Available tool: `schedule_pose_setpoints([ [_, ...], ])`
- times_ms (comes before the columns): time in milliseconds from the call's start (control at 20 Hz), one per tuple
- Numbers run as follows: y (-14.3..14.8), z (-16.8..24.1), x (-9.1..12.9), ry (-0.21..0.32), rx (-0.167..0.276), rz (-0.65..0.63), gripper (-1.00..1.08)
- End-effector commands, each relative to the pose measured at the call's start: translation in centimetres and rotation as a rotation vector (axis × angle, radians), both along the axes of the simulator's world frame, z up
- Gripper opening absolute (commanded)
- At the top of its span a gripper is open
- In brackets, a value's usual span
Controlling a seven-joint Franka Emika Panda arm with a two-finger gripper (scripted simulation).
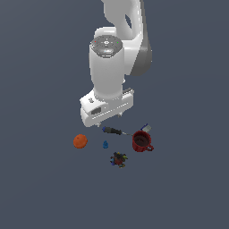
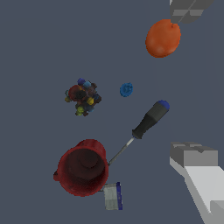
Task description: Pick up a designated object from a clutter of objects.
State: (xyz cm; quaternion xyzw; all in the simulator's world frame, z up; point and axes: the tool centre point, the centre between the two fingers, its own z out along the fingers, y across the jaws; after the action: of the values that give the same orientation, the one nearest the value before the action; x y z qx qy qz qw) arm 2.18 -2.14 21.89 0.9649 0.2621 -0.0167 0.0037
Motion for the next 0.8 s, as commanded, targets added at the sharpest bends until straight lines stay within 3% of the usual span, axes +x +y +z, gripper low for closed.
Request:
schedule_pose_setpoints([
  [0,-0.2,-0.9,0.3,-0.001,0.001,0.064,1.00],
  [750,-1.5,-6.5,1.5,-0.008,0.012,0.436,1.00],
])
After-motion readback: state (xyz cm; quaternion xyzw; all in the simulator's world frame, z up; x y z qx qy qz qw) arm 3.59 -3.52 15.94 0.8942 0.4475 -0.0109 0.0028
